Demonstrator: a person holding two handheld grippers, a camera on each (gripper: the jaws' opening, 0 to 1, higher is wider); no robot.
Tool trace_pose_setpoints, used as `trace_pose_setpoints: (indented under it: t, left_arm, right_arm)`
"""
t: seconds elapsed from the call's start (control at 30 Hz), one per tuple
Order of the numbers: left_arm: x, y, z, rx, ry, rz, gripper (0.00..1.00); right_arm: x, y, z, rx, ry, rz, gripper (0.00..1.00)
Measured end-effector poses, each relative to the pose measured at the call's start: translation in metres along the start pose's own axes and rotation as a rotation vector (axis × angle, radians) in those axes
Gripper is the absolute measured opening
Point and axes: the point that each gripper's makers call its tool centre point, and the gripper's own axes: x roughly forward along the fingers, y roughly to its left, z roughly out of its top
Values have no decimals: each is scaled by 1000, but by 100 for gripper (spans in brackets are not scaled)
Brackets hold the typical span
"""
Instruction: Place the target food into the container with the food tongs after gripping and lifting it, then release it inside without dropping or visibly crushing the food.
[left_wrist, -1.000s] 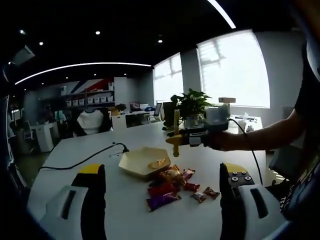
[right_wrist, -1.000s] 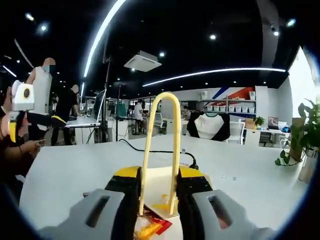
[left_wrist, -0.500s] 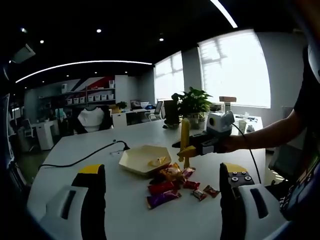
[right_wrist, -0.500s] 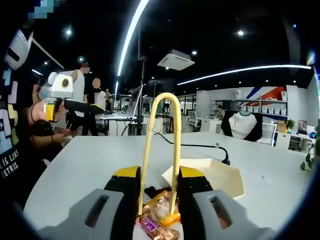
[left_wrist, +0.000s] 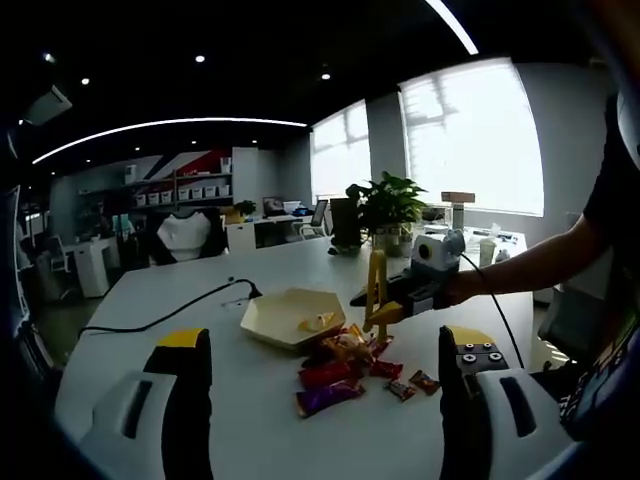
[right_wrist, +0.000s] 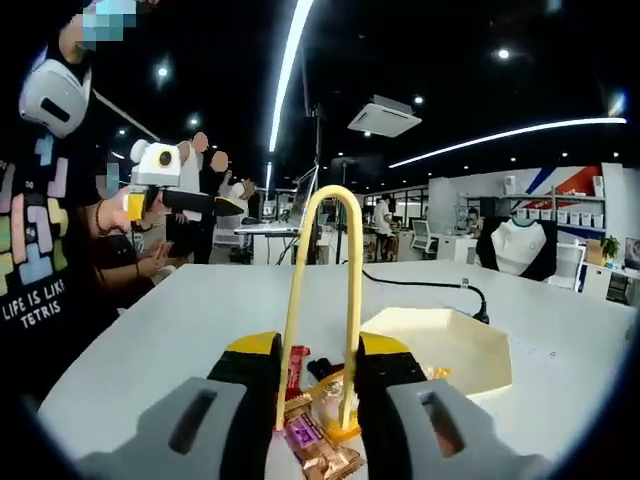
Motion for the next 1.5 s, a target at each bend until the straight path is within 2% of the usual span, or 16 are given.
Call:
trace_pose_setpoints:
  t: [0.07, 0.13, 0.2, 0.57, 0.67, 0.7, 0.8, 0.87, 1.0, 1.07, 1.23, 1.33, 1.43, 1.5]
  left_arm:
    - [0, 1, -1, -1, 2, 1, 100]
    - [0, 2, -2, -4, 7, 1, 100]
    - [1, 2, -3, -4, 12, 1, 100]
    - [1, 4, -4, -11, 17, 6, 99]
    - [1, 5, -6, -17, 21, 7, 99]
    - [1, 6, -6, -17, 21, 7, 99]
    - [2, 6, -6, -2, 23, 7, 100]
    - [2, 6, -6, 17, 25, 8, 100]
    - [2, 7, -4, 8, 18, 7, 100]
    - [1, 8, -4, 13, 20, 11, 100]
    - [0, 6, -5, 15, 21, 6, 100]
    - [-2, 3, 0, -6, -11, -11, 100]
    - [-4, 4, 5, 44, -33, 7, 100]
    - [-6, 0, 6, 42, -35, -14, 100]
  right_arm:
    - [-1, 5, -2, 46, 4, 29, 26]
    - [0, 9, -3, 9, 17, 59, 26]
    - [2, 15, -7, 25, 37, 94, 26]
    - [6, 21, -30, 38, 106, 162, 26]
    - [5, 22, -44, 55, 153, 176, 25]
    - [7, 19, -35, 55, 108, 159, 25]
    - [6, 18, -38, 96, 126, 135, 21]
    - [6, 8, -42, 138, 147, 57, 19]
    - [9, 12, -40, 91, 160, 36, 17]
    - [10, 8, -41, 117, 181, -6, 16]
    - [12, 9, -41, 99, 187, -10, 16]
    - [11, 8, -41, 87, 196, -7, 16]
    - [10, 7, -41, 99, 184, -9, 16]
    - [10, 6, -42, 111, 185, -16, 16]
